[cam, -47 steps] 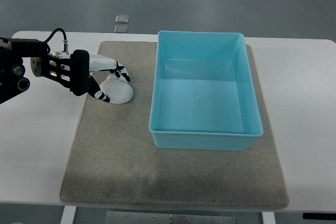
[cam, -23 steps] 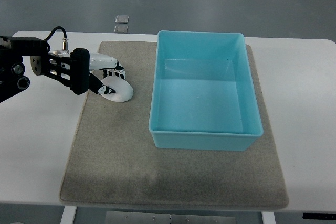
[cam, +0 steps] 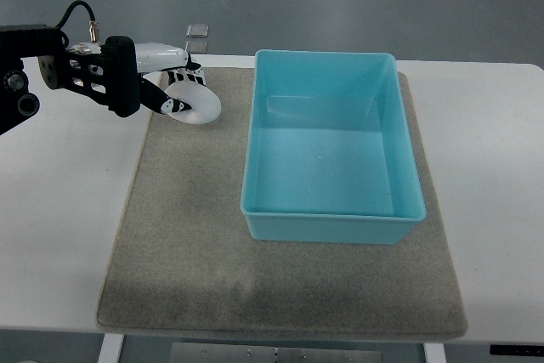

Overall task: Place white toy into blue box with left hand
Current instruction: 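Lift the toy with the left hand and carry it over the blue box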

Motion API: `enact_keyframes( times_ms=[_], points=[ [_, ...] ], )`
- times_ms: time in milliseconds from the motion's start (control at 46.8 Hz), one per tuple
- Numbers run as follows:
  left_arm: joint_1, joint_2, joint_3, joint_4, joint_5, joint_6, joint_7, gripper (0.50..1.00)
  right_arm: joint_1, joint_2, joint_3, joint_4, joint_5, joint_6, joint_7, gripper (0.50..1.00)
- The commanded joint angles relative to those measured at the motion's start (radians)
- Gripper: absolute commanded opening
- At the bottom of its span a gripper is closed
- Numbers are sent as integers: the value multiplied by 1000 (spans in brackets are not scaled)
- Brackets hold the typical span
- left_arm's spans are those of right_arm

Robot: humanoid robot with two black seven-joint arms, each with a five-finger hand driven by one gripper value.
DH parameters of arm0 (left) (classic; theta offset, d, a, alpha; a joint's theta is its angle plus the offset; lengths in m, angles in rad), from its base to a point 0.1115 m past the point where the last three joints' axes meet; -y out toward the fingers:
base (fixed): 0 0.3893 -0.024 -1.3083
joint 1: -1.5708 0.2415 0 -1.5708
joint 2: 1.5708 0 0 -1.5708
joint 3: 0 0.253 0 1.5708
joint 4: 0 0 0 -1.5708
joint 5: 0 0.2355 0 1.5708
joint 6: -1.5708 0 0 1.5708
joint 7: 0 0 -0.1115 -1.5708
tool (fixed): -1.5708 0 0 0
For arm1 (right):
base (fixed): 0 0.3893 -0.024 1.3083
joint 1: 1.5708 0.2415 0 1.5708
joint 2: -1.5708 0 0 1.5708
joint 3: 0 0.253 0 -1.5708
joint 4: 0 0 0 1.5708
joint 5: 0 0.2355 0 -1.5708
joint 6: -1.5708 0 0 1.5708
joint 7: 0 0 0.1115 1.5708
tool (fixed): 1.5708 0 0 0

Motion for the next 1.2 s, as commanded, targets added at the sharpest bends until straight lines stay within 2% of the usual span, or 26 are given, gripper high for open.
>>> enact_keyframes(
  times_ms=[0, 278, 769, 1111, 1175],
  points=[
    [-4, -6, -9, -1, 0, 27, -1, 501, 0, 0, 0, 0, 0, 0, 0, 936],
    [-58, -75, -29, -1, -52, 156, 1, 510, -1, 0, 0, 0, 0, 0, 0, 936],
    [-45, -231, -24, 3, -63, 162, 1, 531, 0, 0, 0, 0, 0, 0, 0, 936],
    [-4, -291, -18, 11, -61, 162, 1, 542, 0, 0, 0, 0, 0, 0, 0, 936],
    [10, -306, -18, 14, -61, 162, 1, 572, 0, 0, 0, 0, -1, 0, 0, 936]
  ],
)
